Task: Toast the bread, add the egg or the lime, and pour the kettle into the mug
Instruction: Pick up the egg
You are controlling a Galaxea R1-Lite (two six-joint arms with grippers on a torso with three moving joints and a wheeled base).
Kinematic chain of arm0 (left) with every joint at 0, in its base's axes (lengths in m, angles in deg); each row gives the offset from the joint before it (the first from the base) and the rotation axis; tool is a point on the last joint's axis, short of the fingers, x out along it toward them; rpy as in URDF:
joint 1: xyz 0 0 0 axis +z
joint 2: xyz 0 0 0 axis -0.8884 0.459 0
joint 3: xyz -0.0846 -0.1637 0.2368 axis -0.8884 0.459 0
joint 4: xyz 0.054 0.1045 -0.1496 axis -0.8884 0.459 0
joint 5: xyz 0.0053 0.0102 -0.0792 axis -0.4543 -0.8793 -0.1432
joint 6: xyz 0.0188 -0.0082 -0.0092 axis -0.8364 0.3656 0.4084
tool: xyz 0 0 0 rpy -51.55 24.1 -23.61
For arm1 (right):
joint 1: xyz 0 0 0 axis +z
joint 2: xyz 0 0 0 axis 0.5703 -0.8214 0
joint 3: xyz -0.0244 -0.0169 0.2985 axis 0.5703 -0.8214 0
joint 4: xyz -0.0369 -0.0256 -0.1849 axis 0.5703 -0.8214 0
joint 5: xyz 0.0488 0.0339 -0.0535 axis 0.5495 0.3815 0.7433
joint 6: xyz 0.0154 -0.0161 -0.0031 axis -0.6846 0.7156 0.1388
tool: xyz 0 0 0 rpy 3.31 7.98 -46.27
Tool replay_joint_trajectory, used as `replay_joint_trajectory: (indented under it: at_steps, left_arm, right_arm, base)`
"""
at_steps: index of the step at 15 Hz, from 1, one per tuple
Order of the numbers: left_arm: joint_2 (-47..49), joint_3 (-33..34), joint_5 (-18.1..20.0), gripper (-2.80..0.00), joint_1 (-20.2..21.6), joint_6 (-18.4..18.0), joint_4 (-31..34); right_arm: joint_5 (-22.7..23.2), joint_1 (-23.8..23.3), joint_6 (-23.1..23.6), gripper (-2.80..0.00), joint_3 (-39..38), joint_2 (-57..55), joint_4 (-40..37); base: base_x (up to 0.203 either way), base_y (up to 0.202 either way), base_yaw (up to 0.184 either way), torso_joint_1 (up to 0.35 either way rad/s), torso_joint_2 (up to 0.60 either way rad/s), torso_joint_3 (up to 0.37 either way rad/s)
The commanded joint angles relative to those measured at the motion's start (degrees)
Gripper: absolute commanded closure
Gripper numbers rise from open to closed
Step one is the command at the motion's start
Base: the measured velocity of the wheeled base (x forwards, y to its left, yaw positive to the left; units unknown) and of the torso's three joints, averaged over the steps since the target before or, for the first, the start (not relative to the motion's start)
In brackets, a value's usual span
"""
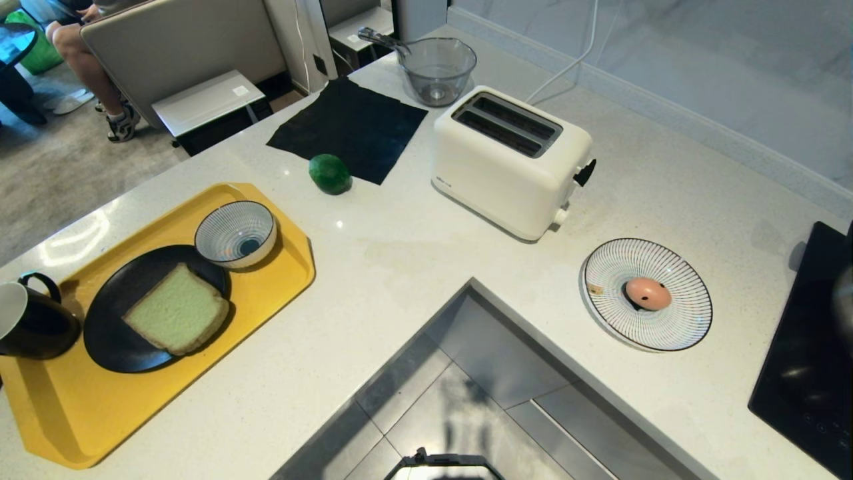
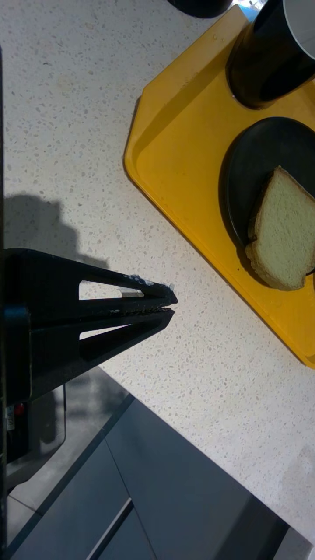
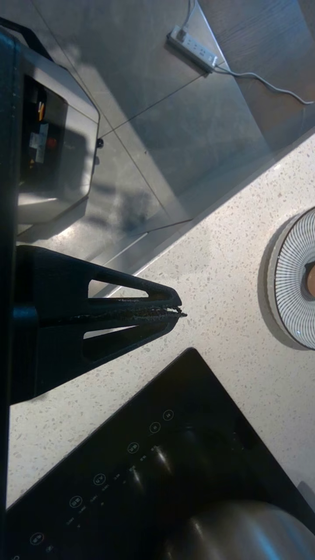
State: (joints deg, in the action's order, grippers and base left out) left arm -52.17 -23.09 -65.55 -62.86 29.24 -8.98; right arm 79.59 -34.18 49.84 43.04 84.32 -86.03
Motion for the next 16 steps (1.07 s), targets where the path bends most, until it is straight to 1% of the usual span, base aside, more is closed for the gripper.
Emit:
replay_joint_trajectory:
  at_steps: [1,2,4,5,6,8,9,11,13,15,16]
  left_arm:
    - [-0.1,1.0,0.0,0.00,0.0,0.0,0.0]
    - [-0.1,1.0,0.0,0.00,0.0,0.0,0.0]
    - [-0.1,1.0,0.0,0.00,0.0,0.0,0.0]
    - [-0.1,1.0,0.0,0.00,0.0,0.0,0.0]
    - [-0.1,1.0,0.0,0.00,0.0,0.0,0.0]
    - [-0.1,1.0,0.0,0.00,0.0,0.0,0.0]
    - [-0.1,1.0,0.0,0.00,0.0,0.0,0.0]
    - [-0.1,1.0,0.0,0.00,0.0,0.0,0.0]
    - [-0.1,1.0,0.0,0.00,0.0,0.0,0.0]
    - [-0.1,1.0,0.0,0.00,0.0,-0.1,0.0]
    - [-0.1,1.0,0.0,0.00,0.0,-0.1,0.0]
  right_arm:
    - [0.3,0.0,1.2,0.00,1.4,0.0,-0.3]
    - [1.2,0.0,1.7,0.00,3.2,-0.5,-1.6]
    - [3.9,0.0,3.5,0.00,11.0,-4.0,-8.7]
    - [5.3,0.1,5.2,0.00,15.1,-7.1,-13.4]
    - [6.3,0.2,7.8,0.00,17.5,-10.6,-16.4]
    - [7.1,0.4,11.1,0.00,20.4,-19.4,-17.6]
    - [7.1,0.4,11.8,0.00,22.1,-24.8,-17.4]
    - [6.7,0.4,12.2,0.00,28.0,-37.2,-17.1]
    - [7.4,0.5,11.9,0.00,36.9,-50.7,-17.0]
    - [11.0,0.1,11.9,0.00,48.4,-62.9,-17.0]
    - [13.8,-0.4,12.4,0.00,54.3,-68.0,-17.2]
  base:
    - [0.000,0.000,0.000,0.000,0.00,0.000]
    - [0.000,0.000,0.000,0.000,0.00,0.000]
    - [0.000,0.000,0.000,0.000,0.00,0.000]
    - [0.000,0.000,0.000,0.000,0.00,0.000]
    - [0.000,0.000,0.000,0.000,0.00,0.000]
    - [0.000,0.000,0.000,0.000,0.00,0.000]
    - [0.000,0.000,0.000,0.000,0.00,0.000]
    - [0.000,0.000,0.000,0.000,0.00,0.000]
    - [0.000,0.000,0.000,0.000,0.00,0.000]
    - [0.000,0.000,0.000,0.000,0.00,0.000]
    - [0.000,0.000,0.000,0.000,0.00,0.000]
